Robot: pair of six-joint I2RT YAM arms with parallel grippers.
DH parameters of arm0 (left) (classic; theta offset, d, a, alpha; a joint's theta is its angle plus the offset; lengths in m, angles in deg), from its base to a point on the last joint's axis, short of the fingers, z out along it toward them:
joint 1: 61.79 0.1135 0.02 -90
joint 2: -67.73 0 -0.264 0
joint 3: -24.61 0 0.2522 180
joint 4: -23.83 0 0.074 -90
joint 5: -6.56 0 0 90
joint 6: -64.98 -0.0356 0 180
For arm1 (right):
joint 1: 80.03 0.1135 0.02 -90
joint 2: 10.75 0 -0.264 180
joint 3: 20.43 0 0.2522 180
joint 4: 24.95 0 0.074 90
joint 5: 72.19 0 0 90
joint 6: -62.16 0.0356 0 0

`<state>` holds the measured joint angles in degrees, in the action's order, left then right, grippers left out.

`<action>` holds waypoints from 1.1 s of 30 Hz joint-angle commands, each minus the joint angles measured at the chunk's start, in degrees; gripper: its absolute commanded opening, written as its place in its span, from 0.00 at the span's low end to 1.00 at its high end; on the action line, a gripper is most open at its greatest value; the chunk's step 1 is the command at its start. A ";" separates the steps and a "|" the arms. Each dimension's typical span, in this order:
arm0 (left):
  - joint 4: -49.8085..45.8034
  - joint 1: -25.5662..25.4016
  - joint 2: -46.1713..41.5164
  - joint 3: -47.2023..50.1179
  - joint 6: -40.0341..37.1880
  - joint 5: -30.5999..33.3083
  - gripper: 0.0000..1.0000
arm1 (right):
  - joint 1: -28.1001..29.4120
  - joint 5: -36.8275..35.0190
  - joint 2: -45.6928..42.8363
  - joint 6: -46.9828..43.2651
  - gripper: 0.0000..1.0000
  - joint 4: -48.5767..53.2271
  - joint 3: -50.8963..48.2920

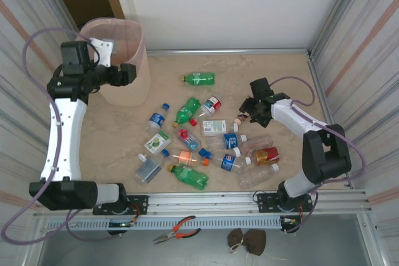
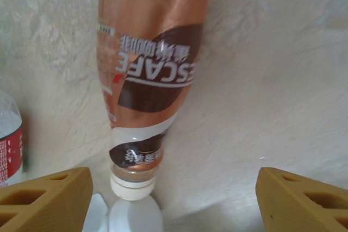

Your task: Put the plastic bottles in the bin

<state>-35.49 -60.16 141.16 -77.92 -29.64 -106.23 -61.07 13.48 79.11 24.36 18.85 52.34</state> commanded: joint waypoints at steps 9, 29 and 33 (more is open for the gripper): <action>5.22 -0.46 -5.12 6.43 0.34 -4.98 0.80 | 6.44 -2.78 11.75 12.77 0.66 -1.28 6.29; 5.22 -0.41 -2.77 2.91 0.26 -7.19 0.80 | 5.42 -3.63 14.45 14.33 0.43 -2.33 5.79; 5.63 -0.58 -3.08 2.89 1.56 -7.51 0.79 | 4.22 -4.02 11.95 13.56 0.36 -2.66 4.01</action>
<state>-31.32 -60.42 138.40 -73.42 -29.18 -112.22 -55.74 11.53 93.87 37.67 15.55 57.89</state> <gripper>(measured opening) 0.793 0.381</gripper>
